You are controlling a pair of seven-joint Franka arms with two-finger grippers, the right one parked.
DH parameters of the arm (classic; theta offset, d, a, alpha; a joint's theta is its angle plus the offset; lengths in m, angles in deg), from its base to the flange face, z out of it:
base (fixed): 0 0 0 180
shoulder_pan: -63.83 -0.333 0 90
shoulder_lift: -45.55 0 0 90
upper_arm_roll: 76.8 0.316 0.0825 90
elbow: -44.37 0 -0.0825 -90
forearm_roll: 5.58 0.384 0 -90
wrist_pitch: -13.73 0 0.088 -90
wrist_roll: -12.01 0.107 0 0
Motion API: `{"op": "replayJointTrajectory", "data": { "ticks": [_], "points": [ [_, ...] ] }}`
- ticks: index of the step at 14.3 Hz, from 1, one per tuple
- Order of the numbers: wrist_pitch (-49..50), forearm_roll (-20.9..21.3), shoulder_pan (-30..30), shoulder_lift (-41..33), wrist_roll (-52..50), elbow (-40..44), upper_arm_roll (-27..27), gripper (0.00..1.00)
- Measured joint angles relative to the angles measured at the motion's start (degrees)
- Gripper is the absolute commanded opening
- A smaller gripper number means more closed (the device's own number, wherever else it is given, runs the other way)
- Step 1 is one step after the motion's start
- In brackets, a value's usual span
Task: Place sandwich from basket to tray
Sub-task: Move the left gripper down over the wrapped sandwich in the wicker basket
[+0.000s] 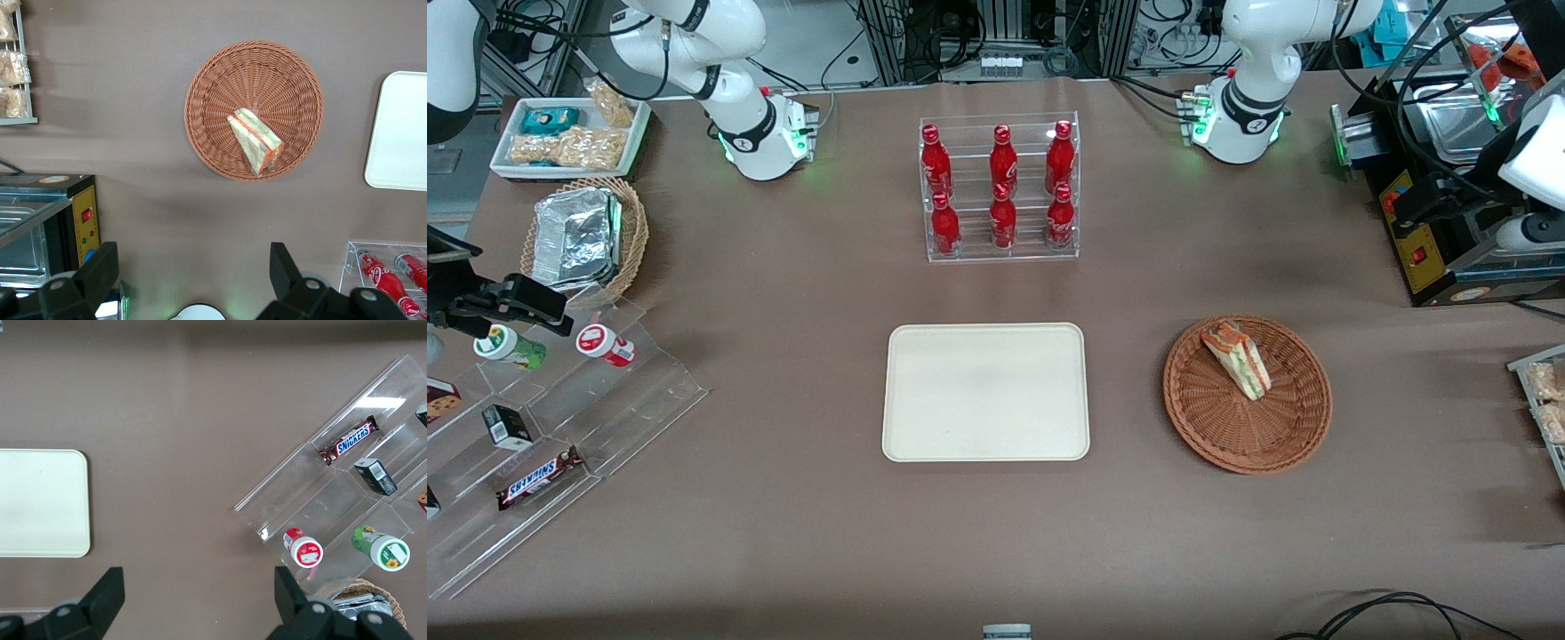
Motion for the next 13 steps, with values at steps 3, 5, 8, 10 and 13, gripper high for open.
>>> {"op": "replayJointTrajectory", "data": {
  "ticks": [3, 5, 8, 10, 13],
  "points": [
    [0.02, -0.01, 0.00, -0.17, 0.00, 0.00, 0.00, 1.00],
    [0.37, -0.01, -0.01, -0.19, 0.00, -0.25, 0.04, 1.00],
    [0.30, -0.01, -0.16, -0.12, 0.00, -3.23, 0.49, 1.00],
    [-1.44, -0.01, -0.22, 0.01, 0.00, -6.22, 0.68, 1.00],
    [-5.48, -0.01, -0.69, 0.85, -0.90, -11.14, 0.81, 1.00]
  ]
}}
